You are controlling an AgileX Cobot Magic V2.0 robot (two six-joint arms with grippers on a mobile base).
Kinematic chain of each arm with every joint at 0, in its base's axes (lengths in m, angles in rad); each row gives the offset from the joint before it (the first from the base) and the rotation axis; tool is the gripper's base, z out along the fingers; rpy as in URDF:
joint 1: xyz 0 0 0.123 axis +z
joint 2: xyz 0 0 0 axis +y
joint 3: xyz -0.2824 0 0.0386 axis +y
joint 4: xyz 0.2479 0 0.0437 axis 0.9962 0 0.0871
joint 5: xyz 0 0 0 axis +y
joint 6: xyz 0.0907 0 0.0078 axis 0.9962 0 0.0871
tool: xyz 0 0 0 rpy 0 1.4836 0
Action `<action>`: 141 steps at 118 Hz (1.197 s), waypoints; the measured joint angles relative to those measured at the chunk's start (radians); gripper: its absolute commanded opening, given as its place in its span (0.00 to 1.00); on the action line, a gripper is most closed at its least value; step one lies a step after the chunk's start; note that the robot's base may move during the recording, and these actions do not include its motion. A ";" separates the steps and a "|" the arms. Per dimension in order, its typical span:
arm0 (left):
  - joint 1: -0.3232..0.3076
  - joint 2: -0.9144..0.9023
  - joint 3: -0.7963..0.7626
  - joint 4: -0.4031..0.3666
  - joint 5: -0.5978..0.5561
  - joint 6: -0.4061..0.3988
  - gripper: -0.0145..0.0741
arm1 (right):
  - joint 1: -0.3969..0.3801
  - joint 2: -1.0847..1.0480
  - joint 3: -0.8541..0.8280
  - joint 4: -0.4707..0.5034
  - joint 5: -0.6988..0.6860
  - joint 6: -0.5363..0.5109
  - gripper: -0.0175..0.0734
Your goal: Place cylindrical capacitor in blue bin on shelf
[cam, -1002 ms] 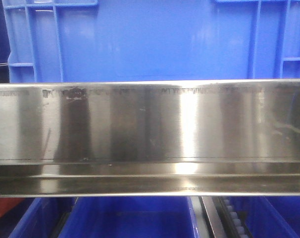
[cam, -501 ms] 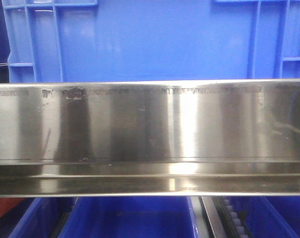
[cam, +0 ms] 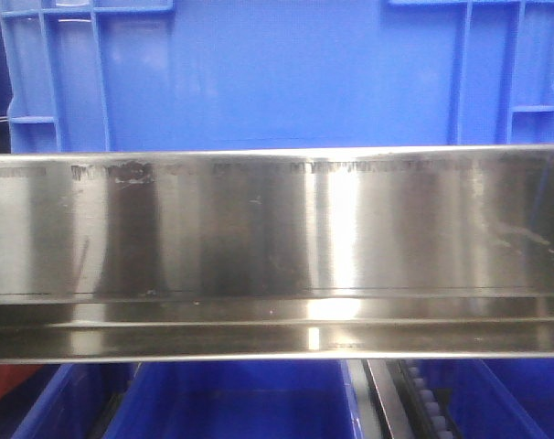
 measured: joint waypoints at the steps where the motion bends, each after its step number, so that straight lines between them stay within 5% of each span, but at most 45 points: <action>1: 0.000 0.000 0.000 0.000 0.000 0.000 0.04 | 0.000 0.000 0.000 0.000 0.000 0.000 0.02; 32: 0.000 0.000 0.000 0.000 0.000 0.000 0.04 | -0.129 -0.164 0.232 0.003 -0.097 0.055 0.02; 73: 0.000 0.000 0.000 0.000 0.000 0.000 0.04 | -0.208 -0.323 0.442 0.006 -0.226 0.066 0.02; 141: 0.000 0.000 0.000 0.000 -0.002 0.000 0.04 | -0.221 -0.401 0.533 -0.113 -0.264 0.142 0.02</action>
